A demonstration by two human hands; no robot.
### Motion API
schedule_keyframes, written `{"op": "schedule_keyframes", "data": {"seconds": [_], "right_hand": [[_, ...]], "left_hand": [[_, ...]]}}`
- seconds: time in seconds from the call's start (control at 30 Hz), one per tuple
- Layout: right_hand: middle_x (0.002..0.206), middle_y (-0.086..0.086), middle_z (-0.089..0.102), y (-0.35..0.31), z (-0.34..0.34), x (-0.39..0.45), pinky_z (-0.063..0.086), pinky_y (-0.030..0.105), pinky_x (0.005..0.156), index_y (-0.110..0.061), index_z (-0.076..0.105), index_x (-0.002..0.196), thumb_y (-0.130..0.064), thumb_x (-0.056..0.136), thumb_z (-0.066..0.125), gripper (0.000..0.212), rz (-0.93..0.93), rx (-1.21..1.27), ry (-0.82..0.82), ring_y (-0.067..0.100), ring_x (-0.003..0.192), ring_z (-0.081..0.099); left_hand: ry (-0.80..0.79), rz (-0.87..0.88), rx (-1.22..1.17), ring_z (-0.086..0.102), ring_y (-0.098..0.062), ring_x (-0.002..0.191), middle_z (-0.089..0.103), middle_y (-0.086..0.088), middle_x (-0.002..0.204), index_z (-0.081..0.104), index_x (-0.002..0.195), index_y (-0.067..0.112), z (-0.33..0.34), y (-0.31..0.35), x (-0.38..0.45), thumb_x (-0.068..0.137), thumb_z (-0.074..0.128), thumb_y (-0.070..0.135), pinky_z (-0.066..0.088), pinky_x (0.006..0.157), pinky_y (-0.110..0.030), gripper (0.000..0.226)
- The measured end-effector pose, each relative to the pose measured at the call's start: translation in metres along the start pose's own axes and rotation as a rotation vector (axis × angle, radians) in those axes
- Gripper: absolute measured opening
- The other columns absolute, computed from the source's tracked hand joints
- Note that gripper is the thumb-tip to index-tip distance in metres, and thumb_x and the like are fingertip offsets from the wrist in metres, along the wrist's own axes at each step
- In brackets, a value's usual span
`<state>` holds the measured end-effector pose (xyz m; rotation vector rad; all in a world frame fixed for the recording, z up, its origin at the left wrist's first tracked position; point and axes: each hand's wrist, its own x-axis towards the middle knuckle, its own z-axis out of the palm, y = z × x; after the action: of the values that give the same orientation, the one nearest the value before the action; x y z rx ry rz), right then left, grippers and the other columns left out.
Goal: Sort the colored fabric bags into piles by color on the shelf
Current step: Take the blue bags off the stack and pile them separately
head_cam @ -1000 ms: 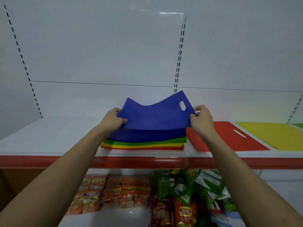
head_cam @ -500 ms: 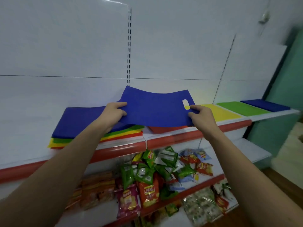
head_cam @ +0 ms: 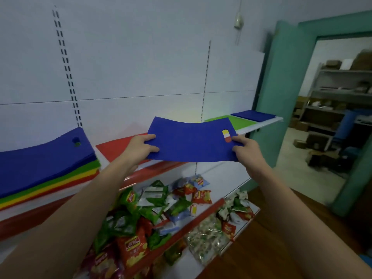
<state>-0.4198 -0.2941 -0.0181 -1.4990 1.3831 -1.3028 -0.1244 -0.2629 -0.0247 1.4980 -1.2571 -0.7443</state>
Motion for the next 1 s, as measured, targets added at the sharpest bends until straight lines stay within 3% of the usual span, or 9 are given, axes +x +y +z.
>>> {"op": "schedule_keyframes", "data": {"seconds": [0.1,0.23,0.3,0.47,0.6,0.77,0.9,1.0], "right_hand": [[0.117,0.007,0.055,0.018,-0.043,0.013,0.048,0.014,0.055,-0.006,0.055,0.133,0.008,0.092,0.040,0.046,0.045,-0.017,0.026,0.015,0.085,0.058],[0.124,0.009,0.055,0.046,-0.101,0.031,0.049,0.011,0.049,-0.006,0.053,0.135,0.007,0.092,0.041,0.047,0.073,-0.017,0.053,0.023,0.097,0.061],[0.127,0.010,0.053,0.059,-0.127,0.039,0.050,0.014,0.047,-0.006,0.052,0.136,0.007,0.093,0.043,0.047,0.096,-0.007,0.058,0.022,0.092,0.063],[0.126,0.008,0.049,0.080,-0.181,0.060,0.048,0.011,0.045,-0.007,0.049,0.140,0.003,0.095,0.046,0.046,0.133,-0.049,0.088,0.008,0.076,0.058],[0.125,0.008,0.048,0.098,-0.211,0.085,0.040,0.006,0.041,-0.007,0.047,0.142,0.003,0.096,0.047,0.046,0.132,-0.085,0.126,0.004,0.073,0.054],[0.132,0.009,0.048,0.127,-0.236,0.128,0.042,0.007,0.043,-0.007,0.043,0.144,0.000,0.098,0.047,0.047,0.157,-0.135,0.163,0.005,0.079,0.056],[0.136,0.003,0.047,0.146,-0.253,0.167,0.045,0.008,0.051,-0.013,0.044,0.144,-0.004,0.098,0.049,0.047,0.177,-0.228,0.215,0.002,0.079,0.052],[0.145,0.004,0.044,0.157,-0.264,0.194,0.046,0.013,0.052,-0.016,0.042,0.146,-0.007,0.099,0.049,0.049,0.218,-0.253,0.241,0.003,0.078,0.051]], "left_hand": [[-0.033,0.014,-0.015,0.055,-0.023,0.115,0.045,-0.008,0.145,0.049,0.143,0.007,0.049,0.008,0.008,0.087,0.067,-0.002,0.048,0.097,-0.034,0.059],[-0.076,-0.002,-0.063,0.057,-0.021,0.105,0.045,-0.008,0.141,0.048,0.144,0.010,0.117,0.021,0.013,0.090,0.065,0.000,0.049,0.078,-0.029,0.057],[-0.112,-0.036,-0.130,0.062,-0.024,0.103,0.048,-0.010,0.141,0.048,0.144,0.012,0.147,0.025,0.018,0.090,0.064,-0.001,0.055,0.074,-0.032,0.058],[-0.174,-0.052,-0.166,0.062,-0.028,0.108,0.046,-0.008,0.140,0.048,0.144,0.012,0.214,0.034,0.040,0.090,0.065,-0.001,0.058,0.084,-0.043,0.058],[-0.226,-0.048,-0.178,0.062,-0.024,0.106,0.048,-0.006,0.139,0.049,0.143,0.013,0.261,0.035,0.071,0.089,0.066,0.000,0.057,0.083,-0.040,0.058],[-0.309,-0.021,-0.198,0.064,-0.025,0.108,0.049,-0.007,0.141,0.049,0.143,0.015,0.318,0.027,0.126,0.088,0.067,0.001,0.057,0.085,-0.041,0.059],[-0.384,-0.026,-0.254,0.065,-0.021,0.104,0.052,-0.006,0.136,0.046,0.145,0.013,0.363,0.027,0.171,0.090,0.065,-0.002,0.057,0.073,-0.030,0.060],[-0.439,-0.027,-0.289,0.065,-0.022,0.106,0.054,-0.007,0.136,0.046,0.145,0.013,0.395,0.026,0.205,0.089,0.066,-0.002,0.056,0.077,-0.033,0.061]]}}
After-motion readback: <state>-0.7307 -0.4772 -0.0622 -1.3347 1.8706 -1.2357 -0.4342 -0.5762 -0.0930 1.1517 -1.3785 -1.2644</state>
